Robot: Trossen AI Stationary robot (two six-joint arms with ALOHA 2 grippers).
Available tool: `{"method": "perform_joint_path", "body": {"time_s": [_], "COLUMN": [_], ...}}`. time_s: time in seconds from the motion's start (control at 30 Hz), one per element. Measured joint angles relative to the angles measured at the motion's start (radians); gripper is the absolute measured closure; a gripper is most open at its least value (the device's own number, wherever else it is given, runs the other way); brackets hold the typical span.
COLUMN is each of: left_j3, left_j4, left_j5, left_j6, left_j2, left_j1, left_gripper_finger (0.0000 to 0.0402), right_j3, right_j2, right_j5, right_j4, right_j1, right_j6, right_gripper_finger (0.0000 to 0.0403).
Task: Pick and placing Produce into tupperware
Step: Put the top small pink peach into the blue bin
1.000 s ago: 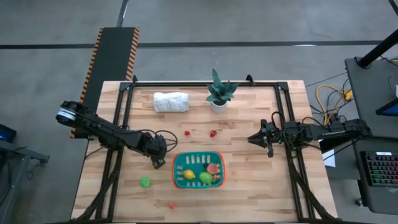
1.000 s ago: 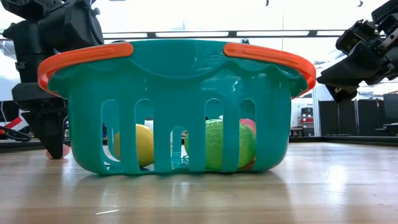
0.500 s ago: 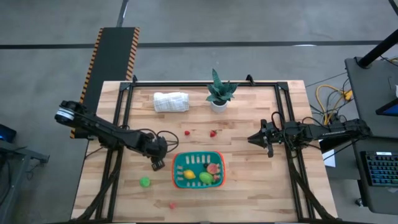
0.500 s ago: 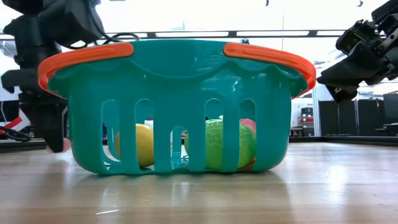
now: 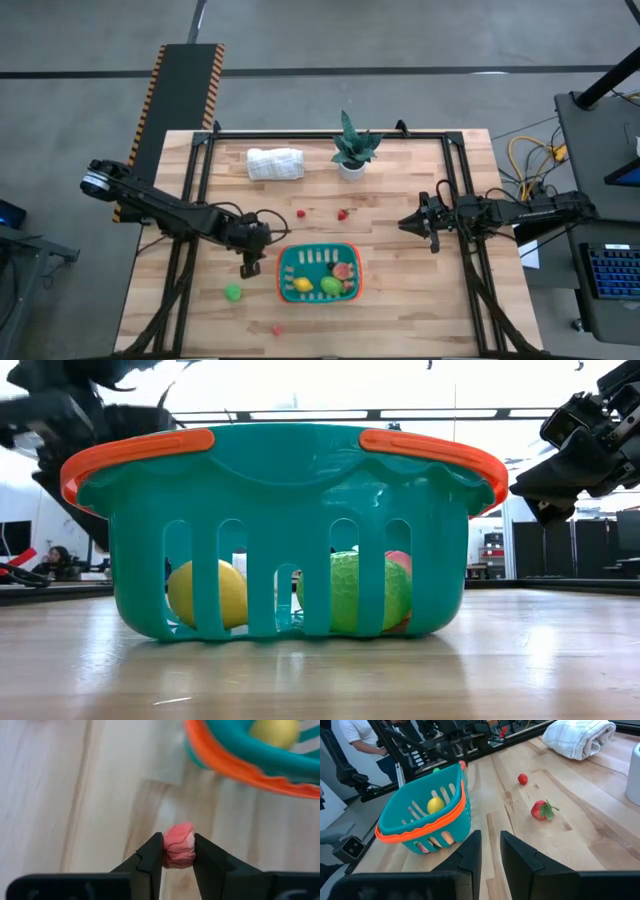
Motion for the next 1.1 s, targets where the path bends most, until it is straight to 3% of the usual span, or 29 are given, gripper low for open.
{"method": "perform_joint_path", "body": {"time_s": [0.53,0.77,1.1], "left_j3": [0.042,0.05,0.045], "left_j4": [0.064,0.089,0.304], "left_j5": [-0.013,-0.094,-0.118], "left_j6": [0.123,0.163,0.312], "left_j2": [-0.132,-0.134,-0.095], "left_j1": [-0.039,-0.039,-0.037], "left_gripper_finger": [0.033,0.033,0.033], "right_j3": [0.0,0.0,0.0], "right_j2": [0.003,0.003,0.003], "right_j5": [0.0,0.0,0.001], "right_j4": [-0.001,-0.001,0.0], "right_j1": [0.0,0.0,0.0], "right_j6": [-0.003,-0.003,-0.003], "right_gripper_finger": [0.0339,0.0339,0.0339]}}
